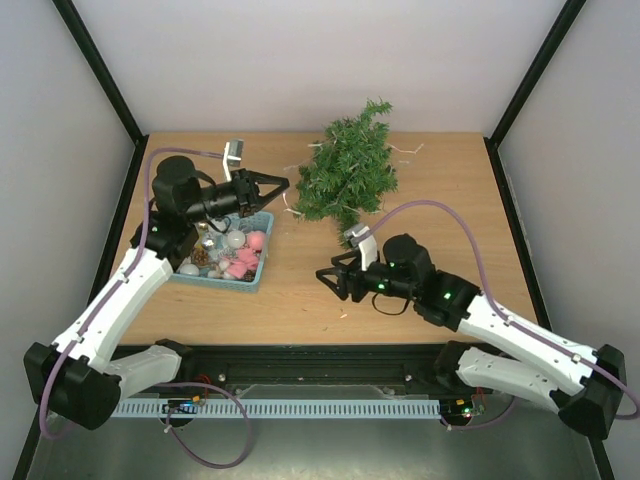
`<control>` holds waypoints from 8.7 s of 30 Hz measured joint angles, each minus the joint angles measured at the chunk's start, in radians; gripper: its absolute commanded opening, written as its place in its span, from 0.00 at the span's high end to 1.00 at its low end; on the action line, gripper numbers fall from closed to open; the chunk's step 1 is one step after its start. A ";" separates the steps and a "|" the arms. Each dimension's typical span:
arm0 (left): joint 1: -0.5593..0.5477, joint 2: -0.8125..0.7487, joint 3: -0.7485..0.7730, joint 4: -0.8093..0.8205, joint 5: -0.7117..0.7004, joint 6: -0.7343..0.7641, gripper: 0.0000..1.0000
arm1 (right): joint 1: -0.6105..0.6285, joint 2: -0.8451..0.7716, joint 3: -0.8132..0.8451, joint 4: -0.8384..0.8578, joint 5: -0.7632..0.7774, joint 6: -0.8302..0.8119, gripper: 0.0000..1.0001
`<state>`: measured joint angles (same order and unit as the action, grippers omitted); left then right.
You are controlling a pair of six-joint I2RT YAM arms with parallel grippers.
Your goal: Decorate the small christmas tree
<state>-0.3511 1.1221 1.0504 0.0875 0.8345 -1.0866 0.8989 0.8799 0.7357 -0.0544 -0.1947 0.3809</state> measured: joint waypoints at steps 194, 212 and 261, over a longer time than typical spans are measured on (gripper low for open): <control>0.442 -0.118 -0.380 -0.299 -0.380 0.338 0.01 | -0.631 0.514 -0.320 0.611 -0.198 0.669 0.42; 0.484 -0.134 -0.417 -0.260 -0.329 0.320 0.01 | -0.626 0.872 -0.145 0.960 -0.229 0.887 0.56; 0.483 0.020 -0.425 -0.302 -0.494 0.413 0.18 | -0.748 0.612 -0.190 0.734 -0.272 0.698 0.40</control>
<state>0.1318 1.1423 0.6254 -0.2146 0.3401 -0.6735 0.1509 1.4918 0.5453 0.6800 -0.4667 1.0786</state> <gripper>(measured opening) 0.895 0.594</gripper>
